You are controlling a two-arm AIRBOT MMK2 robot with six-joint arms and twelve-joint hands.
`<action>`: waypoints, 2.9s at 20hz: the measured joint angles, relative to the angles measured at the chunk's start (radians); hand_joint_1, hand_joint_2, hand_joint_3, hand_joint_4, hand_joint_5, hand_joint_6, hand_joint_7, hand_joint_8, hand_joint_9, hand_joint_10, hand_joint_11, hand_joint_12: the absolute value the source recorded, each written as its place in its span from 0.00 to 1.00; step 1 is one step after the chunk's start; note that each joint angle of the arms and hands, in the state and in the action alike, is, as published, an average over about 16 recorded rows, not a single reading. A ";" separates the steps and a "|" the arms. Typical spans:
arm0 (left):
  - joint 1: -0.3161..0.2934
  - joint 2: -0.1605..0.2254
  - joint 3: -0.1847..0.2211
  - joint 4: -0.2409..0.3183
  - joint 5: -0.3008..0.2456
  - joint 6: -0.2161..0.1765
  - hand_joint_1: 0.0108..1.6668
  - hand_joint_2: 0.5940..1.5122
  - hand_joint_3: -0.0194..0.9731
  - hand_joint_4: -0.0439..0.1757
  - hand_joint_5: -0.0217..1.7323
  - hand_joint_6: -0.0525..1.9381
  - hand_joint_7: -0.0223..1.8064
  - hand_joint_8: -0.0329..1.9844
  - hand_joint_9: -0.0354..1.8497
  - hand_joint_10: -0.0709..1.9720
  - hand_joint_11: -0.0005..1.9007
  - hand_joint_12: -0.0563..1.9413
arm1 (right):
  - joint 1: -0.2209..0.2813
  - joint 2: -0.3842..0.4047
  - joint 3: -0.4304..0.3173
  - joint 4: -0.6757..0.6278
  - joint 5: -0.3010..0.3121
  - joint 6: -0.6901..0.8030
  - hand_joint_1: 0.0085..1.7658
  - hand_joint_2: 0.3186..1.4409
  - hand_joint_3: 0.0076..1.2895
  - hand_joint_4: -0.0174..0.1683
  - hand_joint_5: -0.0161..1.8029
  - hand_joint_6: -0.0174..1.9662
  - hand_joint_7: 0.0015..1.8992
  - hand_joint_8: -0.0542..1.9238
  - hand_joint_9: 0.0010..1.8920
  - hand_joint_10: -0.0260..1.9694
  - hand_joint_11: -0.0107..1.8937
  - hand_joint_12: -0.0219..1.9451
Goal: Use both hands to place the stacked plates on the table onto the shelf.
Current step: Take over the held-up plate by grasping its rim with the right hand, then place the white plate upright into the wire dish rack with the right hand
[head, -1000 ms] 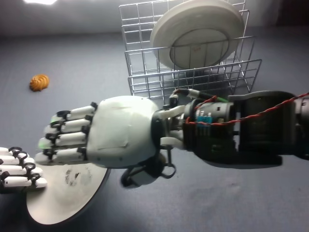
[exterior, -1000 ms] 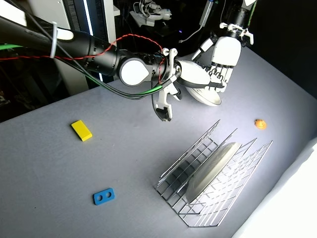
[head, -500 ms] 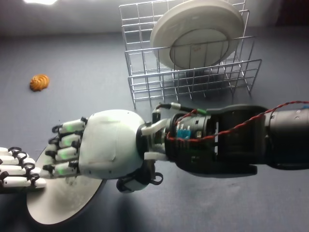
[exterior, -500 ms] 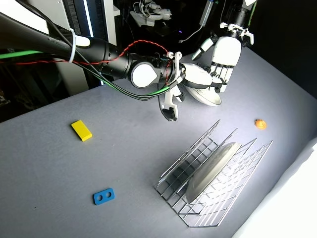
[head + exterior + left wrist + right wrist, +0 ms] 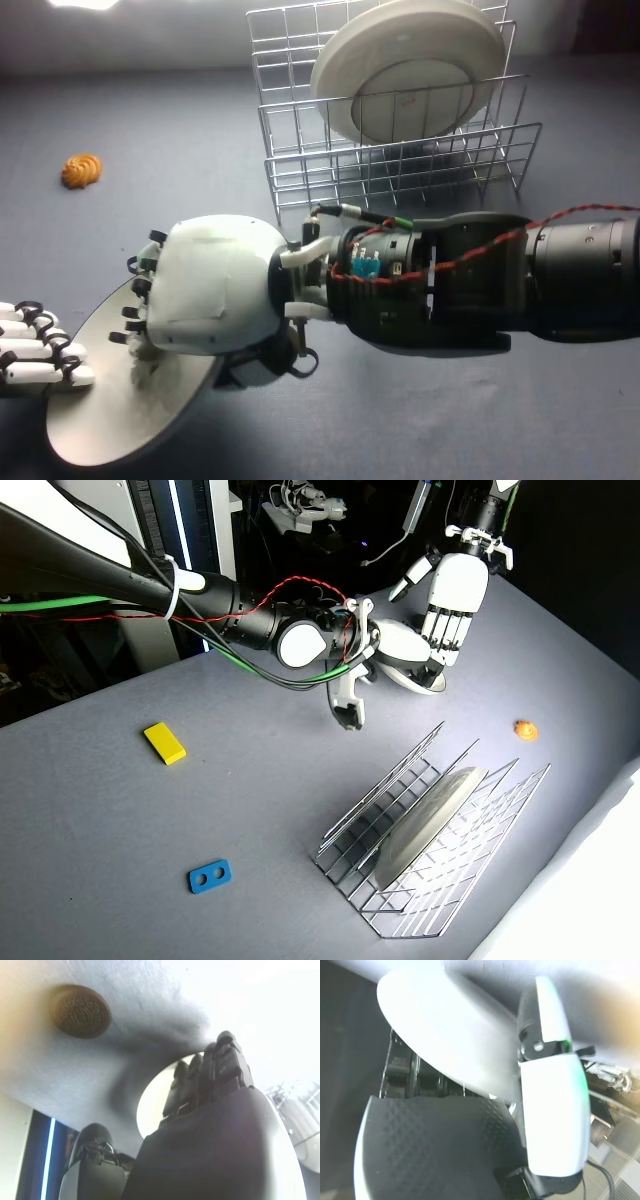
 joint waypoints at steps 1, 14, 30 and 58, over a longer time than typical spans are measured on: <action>-0.001 0.000 0.000 -0.004 0.001 0.000 0.01 0.54 0.04 0.19 0.03 0.03 0.01 0.01 0.02 0.03 0.01 0.03 | 0.002 -0.002 0.002 0.000 0.004 -0.001 0.62 0.63 0.01 0.06 0.35 0.13 0.39 0.15 0.46 0.04 0.29 0.52; -0.118 -0.005 0.038 -0.135 0.039 0.000 0.01 0.54 0.04 0.20 0.03 0.03 0.02 0.02 0.03 0.04 0.01 0.03 | 0.021 0.019 -0.011 0.000 0.021 -0.005 0.62 0.61 0.00 0.03 0.44 0.36 0.53 0.46 0.73 0.06 0.56 0.48; -0.324 -0.030 0.156 -0.205 0.092 -0.002 0.01 0.52 0.04 0.21 0.04 0.04 0.02 0.02 0.03 0.04 0.01 0.03 | 0.121 0.259 -0.217 -0.015 -0.043 0.071 0.66 0.61 0.00 0.06 0.52 0.38 0.59 0.46 0.75 0.07 0.56 0.45; -0.305 -0.051 0.295 -0.021 -0.415 0.099 0.01 0.53 0.04 0.21 0.04 0.04 0.02 0.02 0.03 0.04 0.01 0.03 | 0.383 0.492 -0.175 -0.802 0.045 1.211 0.68 0.60 0.00 0.08 0.53 0.45 0.59 0.47 0.74 0.06 0.55 0.48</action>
